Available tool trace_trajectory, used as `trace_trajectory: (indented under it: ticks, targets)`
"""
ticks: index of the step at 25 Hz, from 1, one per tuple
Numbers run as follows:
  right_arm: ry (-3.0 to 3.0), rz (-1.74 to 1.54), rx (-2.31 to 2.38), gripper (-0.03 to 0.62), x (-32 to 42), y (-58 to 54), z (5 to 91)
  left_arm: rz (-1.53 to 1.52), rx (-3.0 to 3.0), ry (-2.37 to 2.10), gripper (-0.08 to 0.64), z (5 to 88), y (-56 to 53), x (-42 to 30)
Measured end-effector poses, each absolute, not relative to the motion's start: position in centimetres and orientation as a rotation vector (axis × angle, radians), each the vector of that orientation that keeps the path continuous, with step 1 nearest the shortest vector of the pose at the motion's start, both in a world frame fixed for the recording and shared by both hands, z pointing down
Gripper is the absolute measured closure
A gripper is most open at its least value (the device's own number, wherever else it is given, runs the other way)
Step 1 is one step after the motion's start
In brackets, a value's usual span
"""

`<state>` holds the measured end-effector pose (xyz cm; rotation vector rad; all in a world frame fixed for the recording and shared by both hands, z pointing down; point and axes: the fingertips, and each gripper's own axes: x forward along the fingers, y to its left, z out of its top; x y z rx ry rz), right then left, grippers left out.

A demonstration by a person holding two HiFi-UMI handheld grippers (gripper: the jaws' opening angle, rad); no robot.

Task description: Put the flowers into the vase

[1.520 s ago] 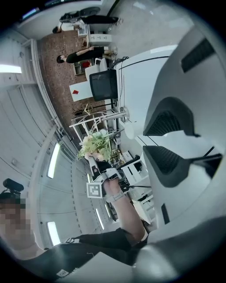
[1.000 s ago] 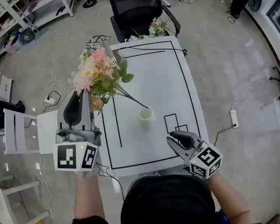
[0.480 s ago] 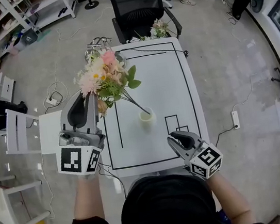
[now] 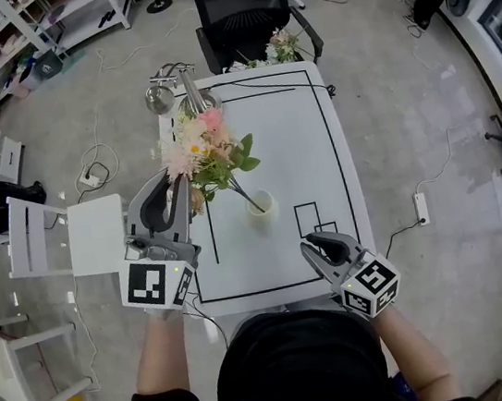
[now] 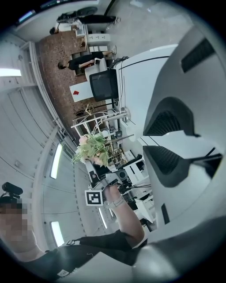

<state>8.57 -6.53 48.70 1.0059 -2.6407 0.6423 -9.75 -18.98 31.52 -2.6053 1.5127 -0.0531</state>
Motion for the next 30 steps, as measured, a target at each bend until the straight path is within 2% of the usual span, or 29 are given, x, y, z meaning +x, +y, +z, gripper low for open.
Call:
trace_trajectory:
  ticks: [30]
  targets:
    - [-2.621,0.669,1.006,0.535,8.4,-7.3,49.5,-0.132,-2.897,1.348,0.508,39.4,-15.4,-3.6]
